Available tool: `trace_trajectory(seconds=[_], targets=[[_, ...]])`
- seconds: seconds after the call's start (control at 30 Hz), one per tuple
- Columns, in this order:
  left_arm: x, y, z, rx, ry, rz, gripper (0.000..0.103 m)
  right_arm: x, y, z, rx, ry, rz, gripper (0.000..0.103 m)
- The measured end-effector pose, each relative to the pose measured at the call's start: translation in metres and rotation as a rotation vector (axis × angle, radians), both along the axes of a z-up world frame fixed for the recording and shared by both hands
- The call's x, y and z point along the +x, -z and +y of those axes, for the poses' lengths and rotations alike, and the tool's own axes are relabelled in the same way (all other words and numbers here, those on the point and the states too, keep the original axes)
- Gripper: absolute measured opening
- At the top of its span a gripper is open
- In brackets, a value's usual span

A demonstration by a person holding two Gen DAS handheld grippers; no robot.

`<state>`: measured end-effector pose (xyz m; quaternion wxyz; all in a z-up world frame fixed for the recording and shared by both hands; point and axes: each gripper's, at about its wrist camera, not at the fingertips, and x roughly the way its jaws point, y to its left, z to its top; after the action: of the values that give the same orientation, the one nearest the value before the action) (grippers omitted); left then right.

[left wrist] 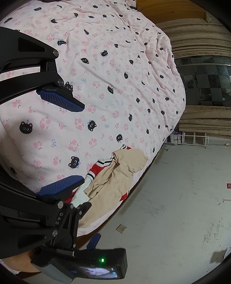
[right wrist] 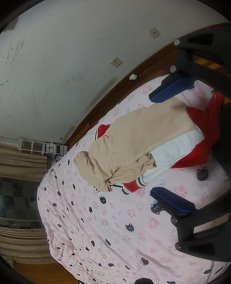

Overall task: Fold clothes
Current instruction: 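Lower the right gripper onto the beige sweater's hem and close it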

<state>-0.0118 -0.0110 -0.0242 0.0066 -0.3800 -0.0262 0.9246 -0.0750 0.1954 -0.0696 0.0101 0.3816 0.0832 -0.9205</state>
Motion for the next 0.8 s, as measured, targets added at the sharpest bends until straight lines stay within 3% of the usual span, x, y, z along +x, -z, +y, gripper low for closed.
trace_trajectory(seconds=[0.23, 0.3, 0.37, 0.4, 0.8], targets=[[-0.006, 0.005, -0.001, -0.003, 0.007, -0.008, 0.069, -0.024, 0.028, 0.001, 0.006, -0.011, -0.044, 0.094], [-0.008, 0.008, -0.001, -0.004, 0.009, -0.011, 0.069, -0.030, 0.036, 0.005, -0.008, -0.009, -0.069, 0.081], [-0.010, 0.010, -0.002, 0.003, 0.010, -0.018, 0.069, -0.036, 0.045, 0.009, -0.015, -0.002, -0.098, 0.060], [-0.011, 0.012, -0.002, 0.005, 0.011, -0.022, 0.069, -0.039, 0.049, 0.011, -0.017, 0.001, -0.113, 0.059], [-0.025, 0.025, -0.009, 0.033, 0.005, -0.060, 0.069, -0.050, 0.065, 0.020, -0.001, -0.019, -0.127, 0.057]])
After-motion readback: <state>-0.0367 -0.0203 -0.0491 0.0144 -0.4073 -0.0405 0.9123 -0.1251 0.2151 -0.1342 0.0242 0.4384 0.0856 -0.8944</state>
